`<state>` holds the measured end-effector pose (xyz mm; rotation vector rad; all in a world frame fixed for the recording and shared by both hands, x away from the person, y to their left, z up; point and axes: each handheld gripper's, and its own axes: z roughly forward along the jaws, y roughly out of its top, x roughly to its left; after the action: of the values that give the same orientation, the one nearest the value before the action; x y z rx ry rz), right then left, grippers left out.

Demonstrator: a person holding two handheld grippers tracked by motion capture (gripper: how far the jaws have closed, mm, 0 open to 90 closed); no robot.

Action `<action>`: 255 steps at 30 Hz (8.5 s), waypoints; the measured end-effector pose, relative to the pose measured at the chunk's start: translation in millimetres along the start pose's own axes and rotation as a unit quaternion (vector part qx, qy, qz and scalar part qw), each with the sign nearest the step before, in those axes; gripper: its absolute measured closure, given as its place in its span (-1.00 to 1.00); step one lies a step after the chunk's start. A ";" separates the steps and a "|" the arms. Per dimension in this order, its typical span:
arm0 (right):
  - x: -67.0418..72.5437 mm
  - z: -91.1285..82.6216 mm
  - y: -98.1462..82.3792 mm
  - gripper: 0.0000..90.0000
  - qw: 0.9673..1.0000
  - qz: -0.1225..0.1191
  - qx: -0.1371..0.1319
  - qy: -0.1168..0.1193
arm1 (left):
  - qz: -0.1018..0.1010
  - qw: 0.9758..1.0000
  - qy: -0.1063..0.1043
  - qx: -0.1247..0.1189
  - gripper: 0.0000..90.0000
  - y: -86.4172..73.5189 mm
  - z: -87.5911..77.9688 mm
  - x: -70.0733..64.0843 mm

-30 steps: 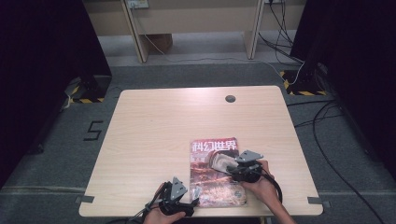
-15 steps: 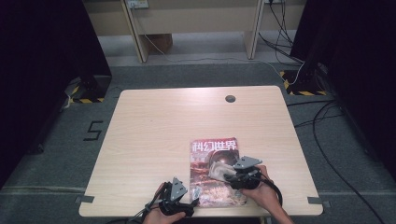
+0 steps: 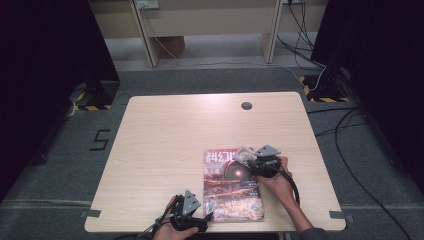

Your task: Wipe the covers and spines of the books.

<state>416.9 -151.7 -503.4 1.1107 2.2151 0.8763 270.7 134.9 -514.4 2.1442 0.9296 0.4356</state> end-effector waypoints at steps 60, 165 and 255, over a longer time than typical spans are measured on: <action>69.9 -77.6 -46.9 0.51 0.983 -0.057 0.030 0.172 | 0.004 1.000 -0.001 0.001 -0.68 0.3 -0.1 0.2; 85.5 48.6 61.2 0.45 0.995 -0.043 -0.002 0.093 | 0.010 1.000 -0.010 0.007 -0.70 2.2 1.1 2.6; -57.7 -76.2 -50.6 -0.10 0.996 0.087 0.008 -0.013 | 0.010 1.000 -0.008 0.005 -0.70 2.0 0.9 2.2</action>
<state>370.9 -247.1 -481.2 1.3297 2.1319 0.9108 273.7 135.2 -513.4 2.1652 0.9044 0.4221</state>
